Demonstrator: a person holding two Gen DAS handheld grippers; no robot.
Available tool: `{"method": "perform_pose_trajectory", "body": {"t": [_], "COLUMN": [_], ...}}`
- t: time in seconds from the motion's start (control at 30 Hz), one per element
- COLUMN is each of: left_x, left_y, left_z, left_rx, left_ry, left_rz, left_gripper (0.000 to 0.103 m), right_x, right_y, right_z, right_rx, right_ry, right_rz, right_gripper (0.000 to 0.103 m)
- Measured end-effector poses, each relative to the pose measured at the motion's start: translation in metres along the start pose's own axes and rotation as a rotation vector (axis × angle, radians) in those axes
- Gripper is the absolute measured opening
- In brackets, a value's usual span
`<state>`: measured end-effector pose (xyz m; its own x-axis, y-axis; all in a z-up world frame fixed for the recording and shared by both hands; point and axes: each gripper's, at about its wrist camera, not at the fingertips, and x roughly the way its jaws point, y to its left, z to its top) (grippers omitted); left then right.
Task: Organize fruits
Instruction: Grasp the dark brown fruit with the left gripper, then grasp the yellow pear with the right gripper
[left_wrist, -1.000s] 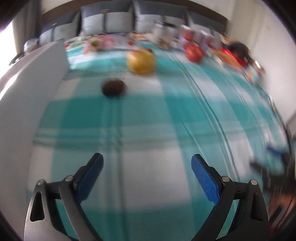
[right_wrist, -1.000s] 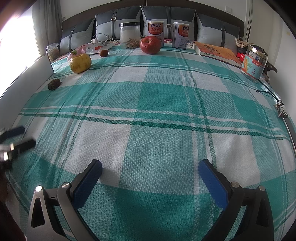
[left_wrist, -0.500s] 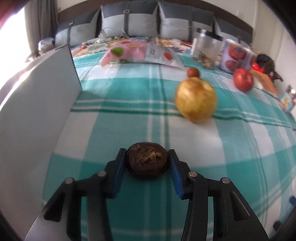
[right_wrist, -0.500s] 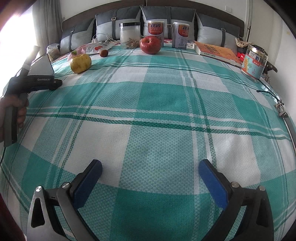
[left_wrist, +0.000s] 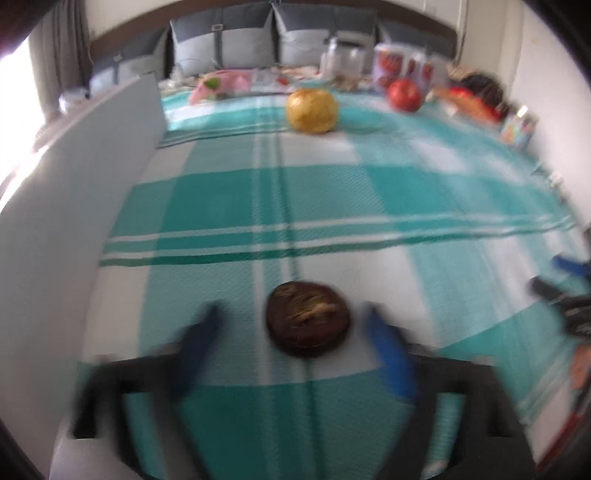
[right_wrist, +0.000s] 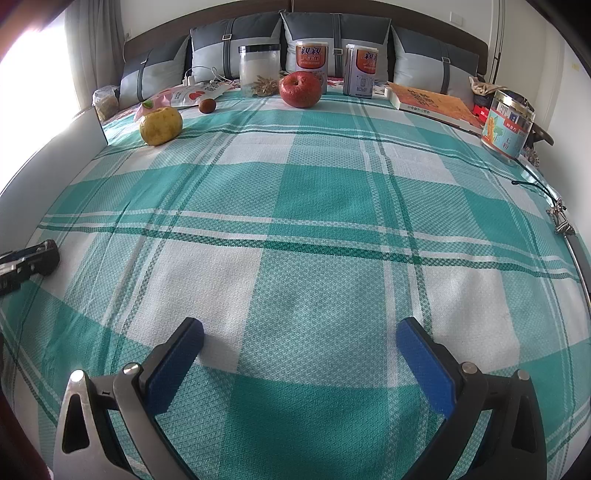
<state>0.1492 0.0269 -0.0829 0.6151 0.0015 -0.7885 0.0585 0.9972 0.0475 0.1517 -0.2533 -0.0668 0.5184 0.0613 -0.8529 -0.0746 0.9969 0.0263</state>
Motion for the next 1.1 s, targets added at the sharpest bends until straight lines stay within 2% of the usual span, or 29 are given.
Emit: {"method": "perform_pose_trajectory", "body": {"t": [0.1,0.47,0.57,0.67,0.77,0.87,1.0,1.1], "left_x": [0.003,0.002,0.002,0.002,0.002,0.002,0.002,0.002], "left_y": [0.006,0.008,0.008,0.008,0.008,0.008,0.008,0.009], "left_z": [0.0,-0.004,-0.004,-0.003,-0.003,-0.004,-0.003,-0.003], "left_rx": [-0.034,-0.041,-0.041,-0.041,-0.04,-0.04,-0.04,-0.04], "left_ry": [-0.004,-0.002,-0.002,-0.002,-0.002,-0.002,-0.002,-0.002], "left_rz": [-0.017,-0.011,-0.011,-0.011,-0.011,-0.011,-0.011,-0.012], "left_gripper": [0.1,0.102,0.102,0.103,0.103,0.103,0.103,0.103], "right_x": [0.0,-0.001,0.001,0.007,0.029,0.062,0.107,0.136], "right_y": [0.0,0.001,0.006,0.026,0.056,0.086,0.129,0.164], "right_z": [0.0,0.0,0.008,0.038,0.091,0.14,0.189,0.212], "right_rx": [0.0,0.002,-0.026,-0.071,-0.073,-0.076,-0.092,-0.147], "right_ry": [0.0,0.006,0.032,-0.016,-0.059,-0.065,-0.036,0.003], "right_rz": [-0.001,-0.005,-0.002,0.052,0.175,0.267,0.339,0.325], "right_gripper": [0.103,0.103,0.103,0.103,0.103,0.103,0.103,0.103]}}
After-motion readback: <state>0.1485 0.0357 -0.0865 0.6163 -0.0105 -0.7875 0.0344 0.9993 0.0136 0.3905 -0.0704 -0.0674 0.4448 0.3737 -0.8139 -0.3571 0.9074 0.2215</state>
